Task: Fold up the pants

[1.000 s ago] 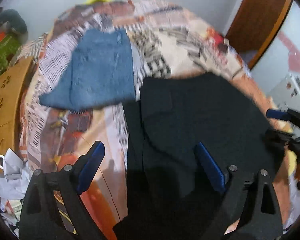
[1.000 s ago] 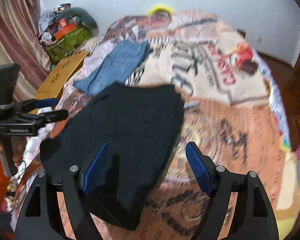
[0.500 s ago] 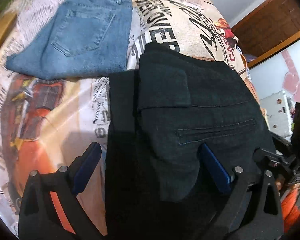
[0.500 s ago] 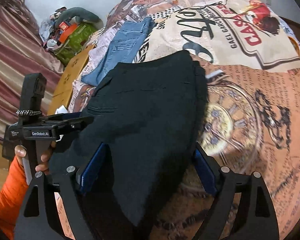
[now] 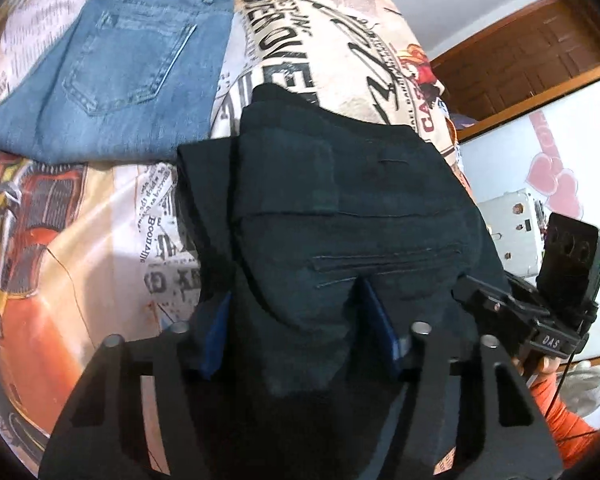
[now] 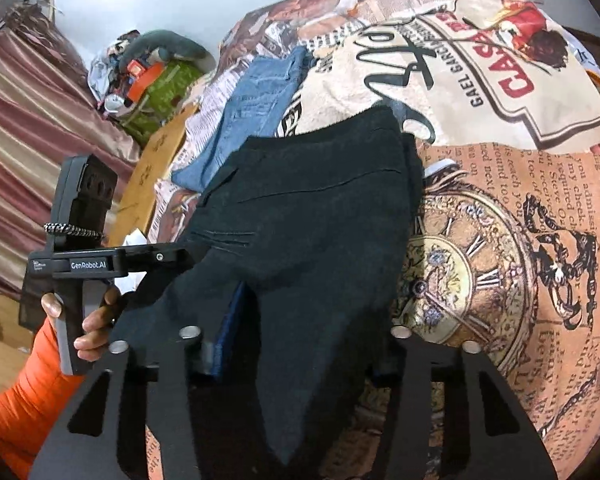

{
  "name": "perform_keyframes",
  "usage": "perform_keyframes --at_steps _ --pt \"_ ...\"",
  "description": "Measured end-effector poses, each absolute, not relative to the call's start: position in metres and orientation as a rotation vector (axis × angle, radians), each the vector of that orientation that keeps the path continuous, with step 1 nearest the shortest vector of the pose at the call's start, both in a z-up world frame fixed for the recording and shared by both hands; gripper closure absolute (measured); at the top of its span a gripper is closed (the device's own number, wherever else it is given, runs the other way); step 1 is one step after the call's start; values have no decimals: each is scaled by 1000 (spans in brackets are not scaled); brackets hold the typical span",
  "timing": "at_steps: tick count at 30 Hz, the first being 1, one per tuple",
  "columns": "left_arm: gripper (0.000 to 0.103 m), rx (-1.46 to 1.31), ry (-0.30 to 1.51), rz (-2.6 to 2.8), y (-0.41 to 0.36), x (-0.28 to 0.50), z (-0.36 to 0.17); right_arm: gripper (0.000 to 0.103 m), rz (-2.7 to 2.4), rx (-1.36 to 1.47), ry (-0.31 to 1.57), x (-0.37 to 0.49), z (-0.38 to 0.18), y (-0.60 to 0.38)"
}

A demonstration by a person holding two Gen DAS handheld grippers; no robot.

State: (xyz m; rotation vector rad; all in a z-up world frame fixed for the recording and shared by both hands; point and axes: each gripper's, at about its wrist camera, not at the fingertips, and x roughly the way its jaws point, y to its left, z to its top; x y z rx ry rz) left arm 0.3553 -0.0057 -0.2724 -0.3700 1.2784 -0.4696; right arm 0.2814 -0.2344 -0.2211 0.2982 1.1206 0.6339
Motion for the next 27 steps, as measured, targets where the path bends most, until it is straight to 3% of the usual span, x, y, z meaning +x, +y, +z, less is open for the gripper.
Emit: perform_keyframes --at_steps 5,11,27 --pt "65 -261 1212 -439 -14 344 -255 71 629 255 1087 277 -211 -234" --pt "73 -209 1152 -418 -15 328 -235 81 649 183 1023 263 -189 -228" --pt "77 -153 870 -283 41 314 -142 84 732 108 839 280 -126 -174"
